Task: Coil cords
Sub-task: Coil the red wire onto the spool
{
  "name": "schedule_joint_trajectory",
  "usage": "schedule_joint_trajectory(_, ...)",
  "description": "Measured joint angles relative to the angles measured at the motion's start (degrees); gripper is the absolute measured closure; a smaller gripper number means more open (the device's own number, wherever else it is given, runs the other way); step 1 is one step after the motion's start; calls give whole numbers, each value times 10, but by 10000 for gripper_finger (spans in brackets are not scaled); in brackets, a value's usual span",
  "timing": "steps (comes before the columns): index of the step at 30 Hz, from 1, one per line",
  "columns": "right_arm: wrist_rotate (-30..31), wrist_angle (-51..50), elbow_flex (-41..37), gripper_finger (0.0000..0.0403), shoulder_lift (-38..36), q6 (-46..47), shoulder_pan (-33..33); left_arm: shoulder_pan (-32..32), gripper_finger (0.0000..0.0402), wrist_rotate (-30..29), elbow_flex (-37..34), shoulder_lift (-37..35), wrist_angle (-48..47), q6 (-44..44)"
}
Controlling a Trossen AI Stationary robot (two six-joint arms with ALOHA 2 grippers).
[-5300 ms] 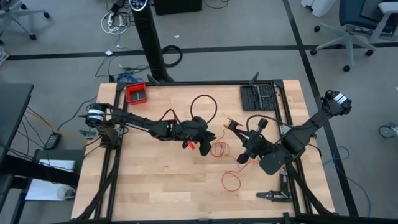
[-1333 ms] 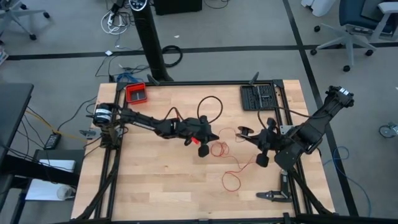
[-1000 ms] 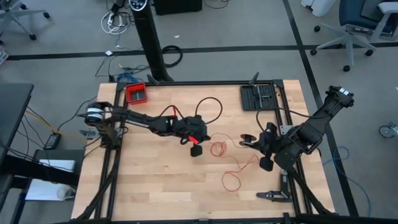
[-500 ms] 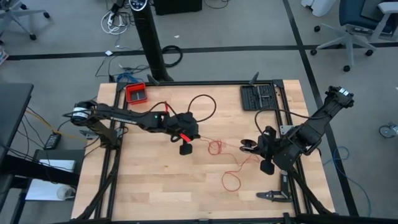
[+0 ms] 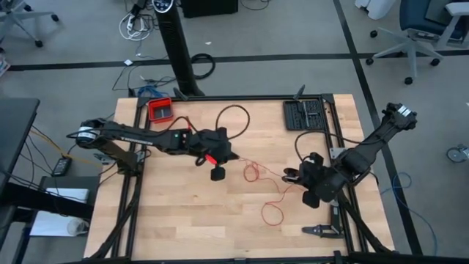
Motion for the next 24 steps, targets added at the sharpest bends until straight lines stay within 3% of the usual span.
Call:
schedule_joint_trajectory(8,-28,35,-35,398,13,-25,-49,-11,401,2,0,-38,96,44)
schedule_joint_trajectory(16,-74,197,-74,398,17,-169,-99,-16,401,6,0,-35,195,77)
schedule_joint_trajectory(24,-83,315,-94,398,60,-281,-141,-24,401,71,0,-33,235,98)
